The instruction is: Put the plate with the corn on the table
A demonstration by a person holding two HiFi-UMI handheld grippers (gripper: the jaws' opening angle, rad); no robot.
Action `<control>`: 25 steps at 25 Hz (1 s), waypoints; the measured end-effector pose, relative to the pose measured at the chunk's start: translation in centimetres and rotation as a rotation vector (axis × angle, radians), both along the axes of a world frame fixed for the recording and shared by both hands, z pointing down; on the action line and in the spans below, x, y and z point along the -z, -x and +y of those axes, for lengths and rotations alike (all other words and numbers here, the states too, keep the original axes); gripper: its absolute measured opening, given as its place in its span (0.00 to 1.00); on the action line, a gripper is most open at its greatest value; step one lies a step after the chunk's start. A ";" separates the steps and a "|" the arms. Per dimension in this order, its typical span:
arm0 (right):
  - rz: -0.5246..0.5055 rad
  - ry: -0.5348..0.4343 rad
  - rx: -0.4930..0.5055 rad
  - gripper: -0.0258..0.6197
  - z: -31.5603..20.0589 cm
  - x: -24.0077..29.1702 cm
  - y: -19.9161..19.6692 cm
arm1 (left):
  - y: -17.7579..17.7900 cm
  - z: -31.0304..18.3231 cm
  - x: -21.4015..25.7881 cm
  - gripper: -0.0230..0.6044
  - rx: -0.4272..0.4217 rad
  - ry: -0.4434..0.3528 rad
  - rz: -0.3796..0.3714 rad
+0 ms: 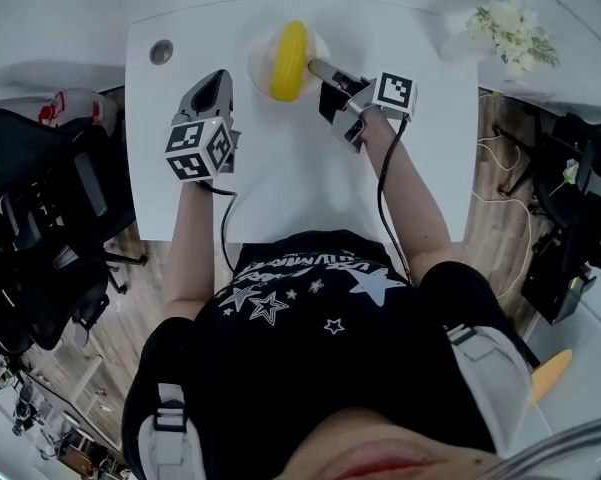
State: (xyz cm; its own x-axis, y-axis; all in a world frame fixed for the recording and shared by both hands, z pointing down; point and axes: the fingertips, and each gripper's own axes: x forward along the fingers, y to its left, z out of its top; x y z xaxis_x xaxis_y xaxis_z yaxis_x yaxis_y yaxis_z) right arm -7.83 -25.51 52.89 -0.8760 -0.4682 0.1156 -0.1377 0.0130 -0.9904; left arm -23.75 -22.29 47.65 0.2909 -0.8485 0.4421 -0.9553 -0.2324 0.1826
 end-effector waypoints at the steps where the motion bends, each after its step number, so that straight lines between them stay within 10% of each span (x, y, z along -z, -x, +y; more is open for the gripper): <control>1: 0.003 0.003 -0.002 0.10 -0.2 -0.3 0.3 | 0.3 -0.4 -0.2 0.05 -0.004 0.003 0.006; 25: 0.070 0.031 -0.090 0.10 -7.1 -5.2 0.6 | 0.7 -7.5 -5.7 0.05 -0.096 0.063 0.022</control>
State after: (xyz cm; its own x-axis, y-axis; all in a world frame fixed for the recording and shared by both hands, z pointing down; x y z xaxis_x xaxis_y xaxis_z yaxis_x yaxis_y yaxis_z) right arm -8.45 -32.65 58.05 -0.8198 -0.5398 0.1912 -0.2062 -0.0334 -0.9779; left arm -24.49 -29.82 53.34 0.3800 -0.7869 0.4862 -0.9247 -0.3106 0.2201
